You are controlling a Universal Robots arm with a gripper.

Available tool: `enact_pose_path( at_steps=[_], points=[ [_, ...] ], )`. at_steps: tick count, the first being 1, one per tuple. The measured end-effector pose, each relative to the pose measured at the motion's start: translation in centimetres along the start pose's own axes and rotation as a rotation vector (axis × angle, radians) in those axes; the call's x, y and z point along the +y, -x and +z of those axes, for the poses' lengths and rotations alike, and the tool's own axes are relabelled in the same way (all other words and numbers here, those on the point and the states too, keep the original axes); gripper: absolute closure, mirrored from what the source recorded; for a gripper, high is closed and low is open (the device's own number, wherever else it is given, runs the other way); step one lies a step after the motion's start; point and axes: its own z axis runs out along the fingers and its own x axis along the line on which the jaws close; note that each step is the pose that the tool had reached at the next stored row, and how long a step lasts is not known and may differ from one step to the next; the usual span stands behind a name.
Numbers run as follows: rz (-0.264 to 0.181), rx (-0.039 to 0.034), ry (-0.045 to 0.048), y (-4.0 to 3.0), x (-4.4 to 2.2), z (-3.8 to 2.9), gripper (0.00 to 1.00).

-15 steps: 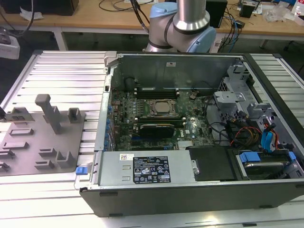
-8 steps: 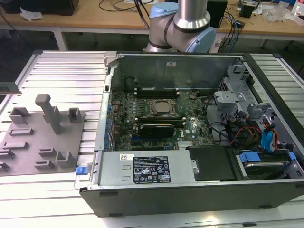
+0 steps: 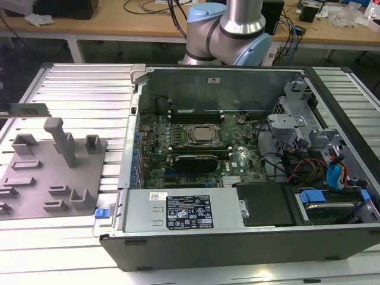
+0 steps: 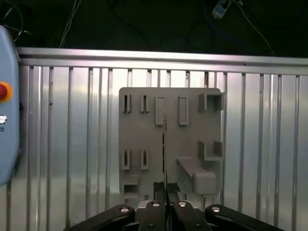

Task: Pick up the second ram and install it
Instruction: 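Pick up the second ram and move it above second insertion slot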

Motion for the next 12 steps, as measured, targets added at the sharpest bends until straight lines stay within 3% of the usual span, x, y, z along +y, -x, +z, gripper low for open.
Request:
enact_pose_path(
  at_steps=[1,3,8,9,11,12],
  points=[
    [0.000,0.0000,0.0021,-0.03,-1.05,-0.02,0.87],
    [0.000,-0.0011,0.0041,-0.06,-2.13,-0.03,0.87],
    [0.000,-0.0084,0.0153,-0.18,-6.89,-0.12,0.87],
    [0.000,-0.0103,0.0171,-0.21,-7.67,-0.12,0.87],
    [0.000,-0.0184,0.0229,-0.27,-9.90,-0.16,0.87],
    [0.000,-0.0227,0.0244,-0.28,-10.54,-0.17,0.87]
  ],
)
